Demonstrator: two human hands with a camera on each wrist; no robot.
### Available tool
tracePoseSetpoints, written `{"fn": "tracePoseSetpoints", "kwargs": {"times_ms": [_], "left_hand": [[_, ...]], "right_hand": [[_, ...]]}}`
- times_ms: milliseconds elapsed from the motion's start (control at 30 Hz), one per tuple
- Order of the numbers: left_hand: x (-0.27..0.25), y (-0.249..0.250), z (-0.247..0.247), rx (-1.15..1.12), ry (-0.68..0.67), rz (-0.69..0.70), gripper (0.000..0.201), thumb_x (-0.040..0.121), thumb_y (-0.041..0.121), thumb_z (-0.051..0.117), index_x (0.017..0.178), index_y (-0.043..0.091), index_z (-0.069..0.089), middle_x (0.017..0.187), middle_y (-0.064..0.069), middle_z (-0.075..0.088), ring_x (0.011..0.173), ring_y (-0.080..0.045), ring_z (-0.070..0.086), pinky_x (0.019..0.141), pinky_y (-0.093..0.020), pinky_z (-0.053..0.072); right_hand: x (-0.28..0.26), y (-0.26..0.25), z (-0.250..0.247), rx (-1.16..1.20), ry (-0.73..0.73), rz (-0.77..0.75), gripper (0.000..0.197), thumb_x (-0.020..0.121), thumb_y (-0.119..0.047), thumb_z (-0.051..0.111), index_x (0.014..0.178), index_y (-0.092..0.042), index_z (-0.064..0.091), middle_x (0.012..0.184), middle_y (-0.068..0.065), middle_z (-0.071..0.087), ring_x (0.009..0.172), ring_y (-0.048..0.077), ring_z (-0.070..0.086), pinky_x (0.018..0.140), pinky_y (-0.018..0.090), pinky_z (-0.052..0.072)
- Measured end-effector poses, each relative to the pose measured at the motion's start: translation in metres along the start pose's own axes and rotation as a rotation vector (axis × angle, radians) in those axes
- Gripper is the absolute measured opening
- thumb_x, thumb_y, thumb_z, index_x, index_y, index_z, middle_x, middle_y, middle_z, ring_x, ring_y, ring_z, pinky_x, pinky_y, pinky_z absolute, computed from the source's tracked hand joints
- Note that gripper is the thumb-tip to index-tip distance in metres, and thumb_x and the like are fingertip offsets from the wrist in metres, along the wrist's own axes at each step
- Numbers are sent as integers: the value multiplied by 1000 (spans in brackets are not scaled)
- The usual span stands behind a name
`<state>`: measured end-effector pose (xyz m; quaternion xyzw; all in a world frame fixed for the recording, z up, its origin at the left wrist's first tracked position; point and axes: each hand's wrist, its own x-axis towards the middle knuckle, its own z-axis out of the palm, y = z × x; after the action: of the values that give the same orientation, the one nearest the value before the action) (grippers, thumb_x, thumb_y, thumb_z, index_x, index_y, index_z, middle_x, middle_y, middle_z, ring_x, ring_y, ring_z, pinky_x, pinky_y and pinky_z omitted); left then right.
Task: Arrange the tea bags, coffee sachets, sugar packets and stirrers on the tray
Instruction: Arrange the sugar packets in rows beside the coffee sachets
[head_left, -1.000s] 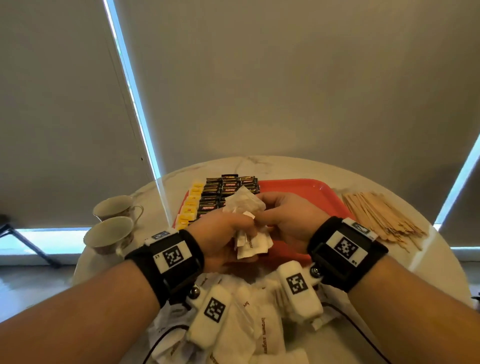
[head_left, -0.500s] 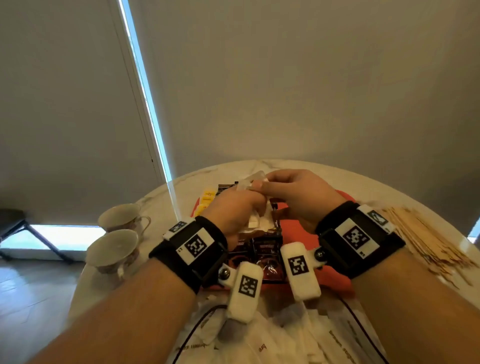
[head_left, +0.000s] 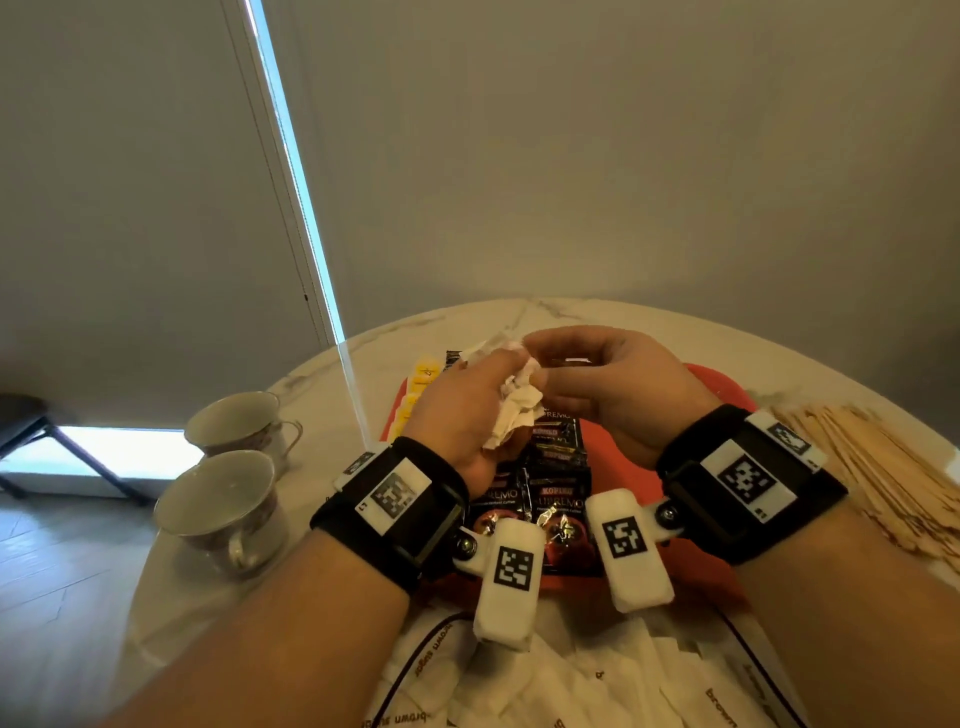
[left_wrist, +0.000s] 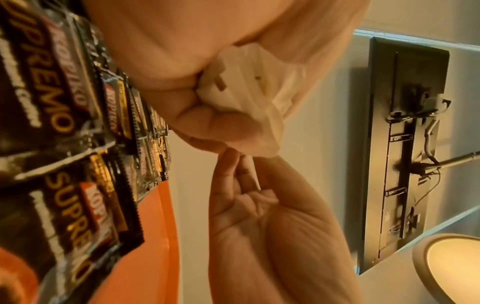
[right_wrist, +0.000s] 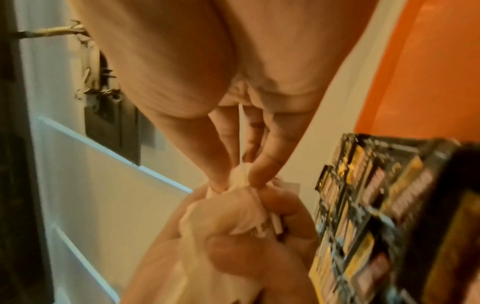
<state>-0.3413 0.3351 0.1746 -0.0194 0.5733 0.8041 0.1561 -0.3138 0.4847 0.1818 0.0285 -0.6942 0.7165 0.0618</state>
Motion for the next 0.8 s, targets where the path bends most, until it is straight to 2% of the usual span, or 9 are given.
{"fn": "tracePoseSetpoints", "kwargs": {"times_ms": [133, 200, 267, 333, 467, 533, 600, 667, 800], "left_hand": [[3, 1, -6, -84, 35, 68, 14, 100, 26, 67, 108, 16, 72, 71, -3, 77, 52, -14, 70, 42, -22, 49], [3, -1, -5, -83, 2, 97, 19, 101, 30, 67, 112, 15, 70, 79, -4, 79, 63, -17, 75, 51, -28, 57], [1, -3, -4, -81, -36, 86, 30, 98, 34, 70, 120, 14, 68, 96, -11, 80, 81, -27, 79, 64, -39, 63], [-2, -6, -4, -93, -122, 83, 37, 94, 32, 74, 123, 10, 66, 106, -15, 79, 91, -33, 78, 66, -41, 64], [-2, -12, -8, -75, -319, 159, 47, 88, -3, 73, 132, -7, 56, 122, -31, 68, 107, -41, 71, 75, -43, 62], [2, -11, -10, -94, -286, 180, 34, 89, -10, 65, 122, -9, 59, 106, -28, 70, 95, -36, 74, 71, -40, 62], [4, -10, -12, -124, -227, 170, 15, 93, -8, 60, 107, -8, 64, 90, -20, 71, 81, -29, 74, 64, -36, 62], [7, -11, -13, -160, -169, 135, 11, 98, -2, 58, 103, -7, 67, 94, -22, 74, 82, -32, 74, 65, -39, 63], [12, -14, -14, -180, -83, 120, 27, 99, 7, 64, 123, -5, 66, 114, -28, 74, 103, -44, 74, 85, -55, 61]], "right_hand": [[-7, 0, 2, 67, -41, 125, 36, 69, -22, 85, 97, -12, 64, 94, 7, 67, 75, 17, 65, 63, 31, 58], [-11, 1, 7, 8, -103, 168, 43, 66, -28, 86, 99, -13, 63, 87, 3, 67, 69, 15, 62, 62, 32, 58], [-13, 4, 11, -38, -114, 181, 46, 68, -25, 87, 105, -9, 65, 86, 4, 69, 67, 15, 63, 63, 33, 58], [-13, 7, 12, -69, -84, 169, 39, 76, -16, 85, 109, -8, 67, 87, 6, 69, 68, 16, 64, 65, 34, 59], [-15, 9, 8, -42, -17, 132, 12, 89, -2, 70, 101, -7, 68, 85, 7, 71, 65, 15, 65, 64, 35, 58], [-15, 10, 6, 44, -10, 135, 10, 89, -4, 70, 97, -9, 67, 82, 4, 71, 65, 13, 66, 63, 35, 59], [-15, 9, 5, 143, -12, 158, 12, 90, -8, 70, 101, -9, 65, 90, 7, 74, 74, 17, 71, 64, 35, 60], [-15, 9, 4, 222, -7, 181, 12, 93, -9, 67, 105, -9, 64, 98, 13, 76, 82, 24, 74, 62, 33, 62], [-15, 9, 1, 258, 43, 176, 15, 95, -10, 65, 110, -9, 65, 95, 11, 76, 76, 24, 74, 54, 30, 61]]}}
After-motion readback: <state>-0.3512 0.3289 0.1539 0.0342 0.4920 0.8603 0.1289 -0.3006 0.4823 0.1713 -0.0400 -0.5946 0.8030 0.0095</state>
